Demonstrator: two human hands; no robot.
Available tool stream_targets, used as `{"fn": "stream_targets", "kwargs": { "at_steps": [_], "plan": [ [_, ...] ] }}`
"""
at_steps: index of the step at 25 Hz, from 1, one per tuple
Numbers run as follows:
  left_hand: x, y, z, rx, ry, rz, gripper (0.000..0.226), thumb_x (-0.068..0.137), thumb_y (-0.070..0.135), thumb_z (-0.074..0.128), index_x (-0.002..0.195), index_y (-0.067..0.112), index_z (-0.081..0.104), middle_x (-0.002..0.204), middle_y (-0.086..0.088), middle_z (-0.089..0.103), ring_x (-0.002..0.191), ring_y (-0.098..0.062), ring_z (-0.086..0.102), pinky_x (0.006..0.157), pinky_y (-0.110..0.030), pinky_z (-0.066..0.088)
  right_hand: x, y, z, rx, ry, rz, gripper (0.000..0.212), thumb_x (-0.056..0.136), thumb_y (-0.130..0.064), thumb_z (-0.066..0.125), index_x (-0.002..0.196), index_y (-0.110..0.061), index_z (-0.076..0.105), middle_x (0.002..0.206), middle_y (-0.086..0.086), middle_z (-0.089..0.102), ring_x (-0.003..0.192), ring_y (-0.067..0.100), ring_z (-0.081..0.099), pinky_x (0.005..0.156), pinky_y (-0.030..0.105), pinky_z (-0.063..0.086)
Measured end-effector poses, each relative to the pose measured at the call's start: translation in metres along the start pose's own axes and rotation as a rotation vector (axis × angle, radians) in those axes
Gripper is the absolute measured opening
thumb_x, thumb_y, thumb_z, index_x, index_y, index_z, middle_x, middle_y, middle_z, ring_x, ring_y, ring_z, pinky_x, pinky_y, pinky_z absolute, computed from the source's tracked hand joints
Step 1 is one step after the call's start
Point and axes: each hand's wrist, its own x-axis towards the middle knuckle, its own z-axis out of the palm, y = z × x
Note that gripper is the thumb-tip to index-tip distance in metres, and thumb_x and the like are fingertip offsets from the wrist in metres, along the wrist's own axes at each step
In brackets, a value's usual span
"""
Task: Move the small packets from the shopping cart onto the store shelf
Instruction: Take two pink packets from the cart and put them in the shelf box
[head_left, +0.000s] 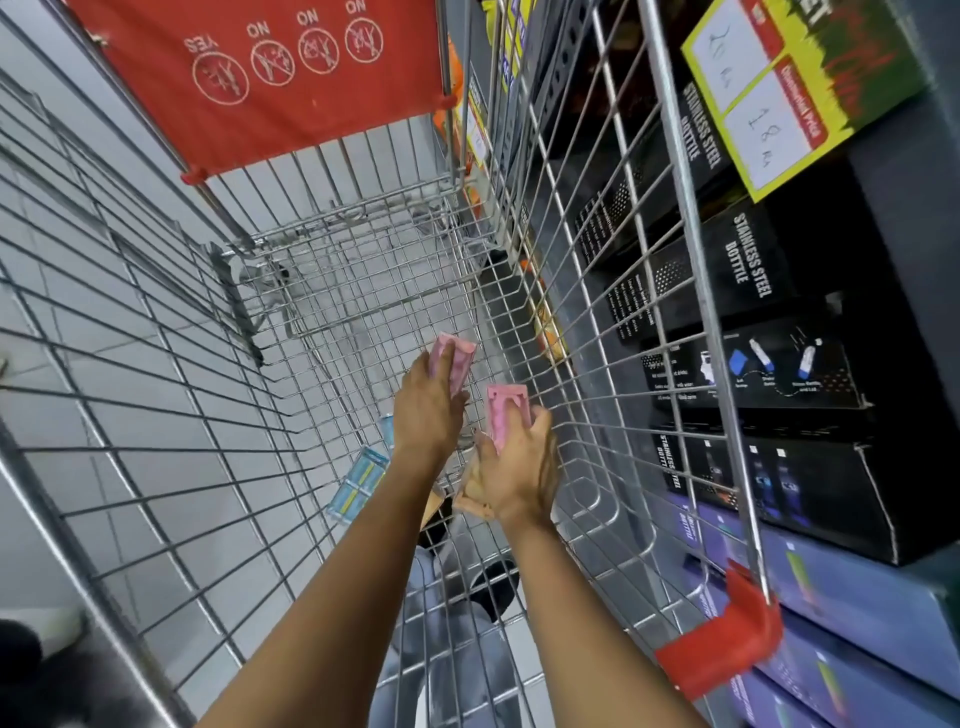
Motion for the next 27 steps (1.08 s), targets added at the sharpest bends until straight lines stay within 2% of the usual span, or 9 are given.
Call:
{"fn": "stream_targets", "kwargs": {
  "at_steps": [3, 7, 10, 13, 16, 20, 24, 27],
  "plan": [
    [0.000, 0.001, -0.013, -0.019, 0.056, 0.040, 0.066, 0.089, 0.025, 0.059, 0.142, 0.010, 0.022, 0.131, -0.023, 0.045, 0.109, -0.036, 0.050, 0.088, -0.044, 0.045, 0.002, -0.003, -0.008, 0.023, 0.064, -0.024, 0.055, 0.083, -0.034, 0.066, 0.130, -0.020, 0.042, 0.128, 0.011, 0.045, 0.103, 0.027, 0.054, 0.083, 0.040, 0.052],
    [-0.004, 0.006, -0.037, -0.093, 0.148, 0.078, 0.062, 0.089, 0.027, 0.057, 0.140, 0.006, 0.028, 0.134, -0.026, 0.042, 0.114, -0.038, 0.047, 0.095, -0.045, 0.042, 0.003, -0.021, -0.032, 0.020, 0.188, -0.141, 0.050, 0.087, -0.034, 0.061, 0.130, -0.017, 0.043, 0.124, 0.009, 0.044, 0.097, 0.021, 0.053, 0.076, 0.029, 0.050],
    [-0.011, 0.022, -0.069, -0.212, 0.266, 0.076, 0.059, 0.091, 0.029, 0.054, 0.139, 0.005, 0.029, 0.138, -0.025, 0.038, 0.122, -0.036, 0.040, 0.102, -0.047, 0.038, -0.004, -0.042, -0.060, 0.068, 0.300, -0.207, 0.046, 0.085, -0.033, 0.063, 0.124, -0.014, 0.047, 0.124, 0.011, 0.046, 0.098, 0.025, 0.054, 0.074, 0.036, 0.053],
    [-0.026, 0.049, -0.115, -0.350, 0.387, 0.094, 0.057, 0.090, 0.027, 0.057, 0.137, 0.005, 0.034, 0.132, -0.025, 0.042, 0.120, -0.036, 0.040, 0.100, -0.047, 0.039, -0.024, -0.063, -0.100, 0.116, 0.432, -0.281, 0.042, 0.080, -0.028, 0.069, 0.115, -0.010, 0.053, 0.121, 0.014, 0.050, 0.097, 0.030, 0.057, 0.074, 0.043, 0.054],
    [-0.041, 0.076, -0.164, -0.444, 0.484, 0.128, 0.058, 0.088, 0.027, 0.059, 0.136, 0.004, 0.036, 0.128, -0.025, 0.044, 0.118, -0.037, 0.043, 0.100, -0.044, 0.039, -0.046, -0.082, -0.148, 0.152, 0.563, -0.337, 0.037, 0.076, -0.026, 0.073, 0.104, -0.008, 0.058, 0.112, 0.015, 0.055, 0.094, 0.032, 0.058, 0.073, 0.040, 0.055],
    [-0.059, 0.120, -0.227, -0.442, 0.555, 0.307, 0.059, 0.080, 0.029, 0.059, 0.131, 0.002, 0.044, 0.117, -0.025, 0.052, 0.108, -0.036, 0.048, 0.093, -0.038, 0.039, -0.073, -0.085, -0.217, 0.149, 0.736, -0.379, 0.033, 0.074, -0.028, 0.074, 0.097, -0.008, 0.062, 0.103, 0.016, 0.060, 0.086, 0.034, 0.061, 0.067, 0.038, 0.055],
    [-0.084, 0.192, -0.258, -0.431, 0.518, 0.506, 0.058, 0.079, 0.038, 0.056, 0.126, 0.004, 0.050, 0.115, -0.025, 0.053, 0.105, -0.036, 0.048, 0.092, -0.039, 0.039, -0.095, -0.056, -0.290, 0.247, 0.942, -0.255, 0.030, 0.080, -0.036, 0.060, 0.096, -0.010, 0.062, 0.094, 0.016, 0.059, 0.080, 0.036, 0.059, 0.062, 0.040, 0.054],
    [-0.108, 0.253, -0.250, -0.449, 0.415, 0.647, 0.060, 0.079, 0.041, 0.057, 0.127, 0.006, 0.049, 0.118, -0.024, 0.052, 0.108, -0.033, 0.048, 0.093, -0.039, 0.041, -0.113, -0.017, -0.326, 0.249, 1.057, -0.157, 0.031, 0.083, -0.038, 0.055, 0.097, -0.011, 0.063, 0.093, 0.016, 0.061, 0.079, 0.036, 0.059, 0.062, 0.040, 0.054]
  ]
}}
